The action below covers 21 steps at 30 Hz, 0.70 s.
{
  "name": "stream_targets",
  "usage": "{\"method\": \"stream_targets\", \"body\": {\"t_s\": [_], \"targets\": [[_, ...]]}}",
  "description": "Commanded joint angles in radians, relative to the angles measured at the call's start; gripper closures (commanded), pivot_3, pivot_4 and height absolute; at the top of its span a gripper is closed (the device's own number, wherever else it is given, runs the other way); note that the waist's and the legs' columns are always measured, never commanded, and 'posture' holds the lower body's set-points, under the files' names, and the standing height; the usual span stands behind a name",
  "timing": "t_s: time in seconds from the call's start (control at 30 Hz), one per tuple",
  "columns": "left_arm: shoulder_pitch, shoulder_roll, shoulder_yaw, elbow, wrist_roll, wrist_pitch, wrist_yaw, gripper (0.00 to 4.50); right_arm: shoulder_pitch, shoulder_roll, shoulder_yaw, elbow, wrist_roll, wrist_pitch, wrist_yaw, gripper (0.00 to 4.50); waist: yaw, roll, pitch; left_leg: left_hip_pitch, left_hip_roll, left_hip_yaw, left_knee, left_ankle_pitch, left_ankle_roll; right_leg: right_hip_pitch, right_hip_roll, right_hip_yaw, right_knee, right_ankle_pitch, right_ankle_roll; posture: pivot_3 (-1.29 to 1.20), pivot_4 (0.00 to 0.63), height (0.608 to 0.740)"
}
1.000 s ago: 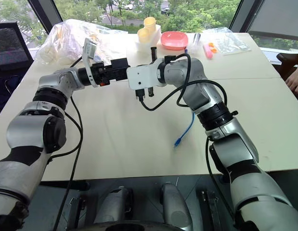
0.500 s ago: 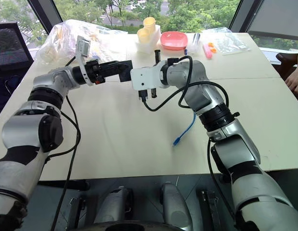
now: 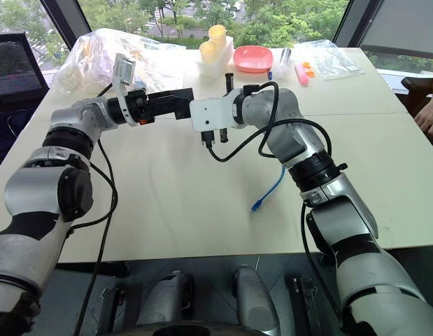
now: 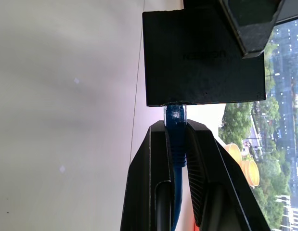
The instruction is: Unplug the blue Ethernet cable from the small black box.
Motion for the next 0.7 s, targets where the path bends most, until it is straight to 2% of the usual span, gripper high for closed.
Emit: {"method": "stream_targets", "body": {"t_s": [0.03, 0.13, 0.3, 0.47, 0.5, 0.57, 0.6, 0.67, 0.7], "targets": [[-0.027, 0.008, 0.022, -0.023, -0.012, 0.002, 0.009, 2.70, -0.018, -0.005, -0.019, -0.046, 0.005, 0.002, -0.007, 4.50, 0.000, 0.000, 0.000, 0.000, 0.000, 0.000, 0.000, 0.000, 0.000, 0.000, 0.000, 0.000, 0.000, 0.000, 0.000, 0.00, 0.150, 0.740], [-0.027, 0.008, 0.024, -0.024, -0.012, 0.004, 0.010, 3.98, -0.014, -0.007, -0.019, -0.050, 0.005, 0.006, -0.004, 4.50, 0.001, 0.000, 0.000, 0.000, 0.000, 0.000, 0.000, 0.000, 0.000, 0.000, 0.000, 0.000, 0.000, 0.000, 0.000, 0.00, 0.150, 0.740], [-0.025, 0.008, 0.022, -0.026, -0.006, -0.013, 0.026, 3.99, -0.015, -0.007, -0.021, -0.055, 0.006, 0.010, -0.005, 4.50, 0.001, 0.000, 0.000, 0.000, 0.000, 0.000, 0.000, 0.000, 0.000, 0.000, 0.000, 0.000, 0.000, 0.000, 0.000, 0.00, 0.150, 0.740], [-0.026, 0.013, 0.017, -0.030, -0.001, -0.033, 0.022, 3.99, 0.024, -0.003, -0.046, -0.094, 0.071, 0.070, 0.036, 4.50, 0.002, 0.000, 0.000, 0.000, 0.000, 0.000, 0.000, 0.000, 0.000, 0.000, 0.000, 0.000, 0.000, 0.000, 0.000, 0.00, 0.150, 0.740], [-0.027, 0.016, 0.014, -0.030, 0.000, -0.035, 0.016, 3.99, 0.038, -0.013, -0.045, -0.104, 0.077, 0.078, 0.050, 3.54, 0.002, 0.000, 0.000, 0.000, 0.000, 0.000, 0.000, 0.000, 0.000, 0.000, 0.000, 0.000, 0.000, 0.000, 0.000, 0.00, 0.150, 0.740], [-0.026, 0.020, 0.006, -0.033, 0.006, -0.041, -0.005, 3.99, 0.059, -0.025, -0.066, -0.122, 0.079, 0.107, 0.036, 2.67, 0.002, 0.000, 0.000, 0.000, 0.000, 0.000, 0.000, 0.000, 0.000, 0.000, 0.000, 0.000, 0.000, 0.000, 0.000, 0.00, 0.150, 0.740], [-0.024, 0.023, 0.002, -0.035, 0.010, -0.042, -0.017, 3.99, 0.068, -0.030, -0.088, -0.138, 0.093, 0.135, 0.035, 2.09, 0.002, 0.000, 0.000, 0.000, 0.000, 0.000, 0.000, 0.000, 0.000, 0.000, 0.000, 0.000, 0.000, 0.000, 0.000, 0.00, 0.150, 0.740], [-0.024, 0.035, 0.005, -0.043, 0.002, -0.025, -0.069, 3.99, 0.112, -0.029, -0.211, -0.230, 0.220, 0.320, 0.063, 1.07, 0.003, 0.000, 0.000, 0.000, 0.000, 0.000, 0.000, 0.000, 0.000, 0.000, 0.000, 0.000, 0.000, 0.000, 0.000, 0.00, 0.150, 0.740], [-0.028, 0.047, 0.012, -0.047, -0.010, 0.005, -0.109, 3.99, 0.136, -0.020, -0.285, -0.293, 0.300, 0.441, 0.074, 0.40, 0.004, 0.000, 0.000, 0.000, 0.000, 0.000, 0.000, 0.000, 0.000, 0.000, 0.000, 0.000, 0.000, 0.000, 0.000, 0.00, 0.150, 0.740]]}}
